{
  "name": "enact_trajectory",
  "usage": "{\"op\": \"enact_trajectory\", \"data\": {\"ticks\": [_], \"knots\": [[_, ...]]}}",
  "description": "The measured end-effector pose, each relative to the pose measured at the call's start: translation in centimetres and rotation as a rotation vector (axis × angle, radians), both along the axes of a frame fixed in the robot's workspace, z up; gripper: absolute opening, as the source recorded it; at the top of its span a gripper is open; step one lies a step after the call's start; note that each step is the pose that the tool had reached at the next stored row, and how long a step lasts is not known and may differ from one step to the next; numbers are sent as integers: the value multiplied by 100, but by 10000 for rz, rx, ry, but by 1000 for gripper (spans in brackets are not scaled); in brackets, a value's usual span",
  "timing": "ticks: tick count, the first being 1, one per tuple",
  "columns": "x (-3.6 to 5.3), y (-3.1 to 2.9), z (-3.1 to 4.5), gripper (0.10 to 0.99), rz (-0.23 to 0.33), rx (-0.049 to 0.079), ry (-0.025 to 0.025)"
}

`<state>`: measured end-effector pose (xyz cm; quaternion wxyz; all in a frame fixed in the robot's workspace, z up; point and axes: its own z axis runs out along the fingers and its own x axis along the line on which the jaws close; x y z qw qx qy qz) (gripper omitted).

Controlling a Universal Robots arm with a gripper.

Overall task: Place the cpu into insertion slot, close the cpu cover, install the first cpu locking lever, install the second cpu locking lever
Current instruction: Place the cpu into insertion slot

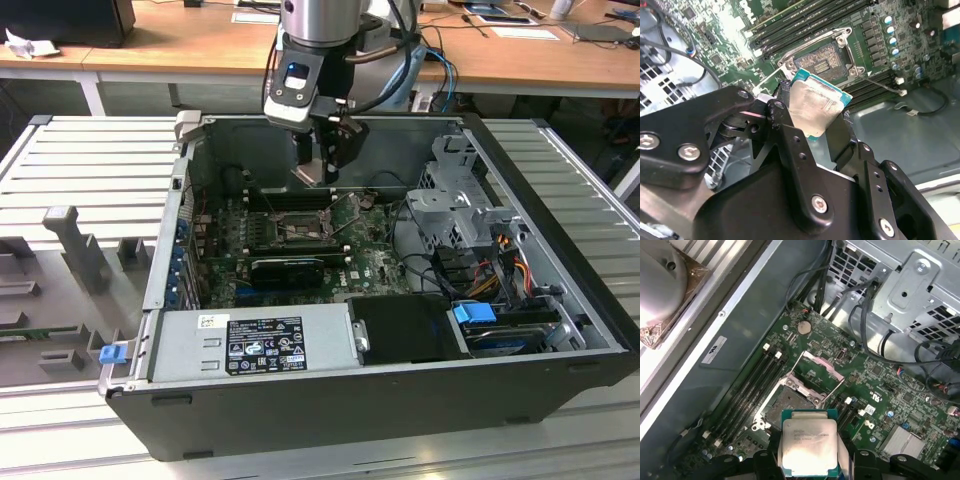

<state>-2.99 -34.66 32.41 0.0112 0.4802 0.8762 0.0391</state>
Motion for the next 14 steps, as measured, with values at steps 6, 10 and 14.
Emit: {"op": "enact_trajectory", "data": {"ticks": [6,10,14], "knots": [[0,0,-7,529,-708,1,0],[0,0,-10,529,-923,1,-1],[0,0,-12,529,-1098,1,-1]]}}
